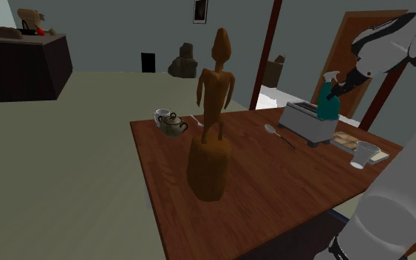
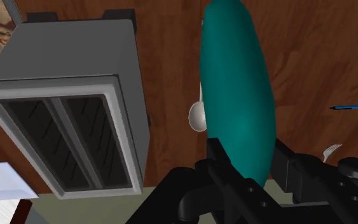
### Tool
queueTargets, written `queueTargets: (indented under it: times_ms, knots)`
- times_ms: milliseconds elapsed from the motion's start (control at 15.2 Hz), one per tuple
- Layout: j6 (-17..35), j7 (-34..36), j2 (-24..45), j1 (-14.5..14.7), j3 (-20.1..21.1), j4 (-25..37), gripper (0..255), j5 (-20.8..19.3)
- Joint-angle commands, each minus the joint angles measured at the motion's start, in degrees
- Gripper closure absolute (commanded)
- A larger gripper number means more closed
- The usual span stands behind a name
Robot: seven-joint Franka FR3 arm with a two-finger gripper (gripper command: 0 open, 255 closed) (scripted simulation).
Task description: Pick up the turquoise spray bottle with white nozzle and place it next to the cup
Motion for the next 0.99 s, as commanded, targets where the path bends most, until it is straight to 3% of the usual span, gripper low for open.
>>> queueTargets:
  times_ms: [0,330,924]
  knots:
    - [-2.46,-4.51,3.12,-1.70,-2.05,2.31,255,3.82]
    - [-10.69,-14.81,15.20,-11.12,-3.42,11.52,255,15.51]
    - [-24.37,-22.81,34.47,-34.56,1.91,33.90,255,28.72]
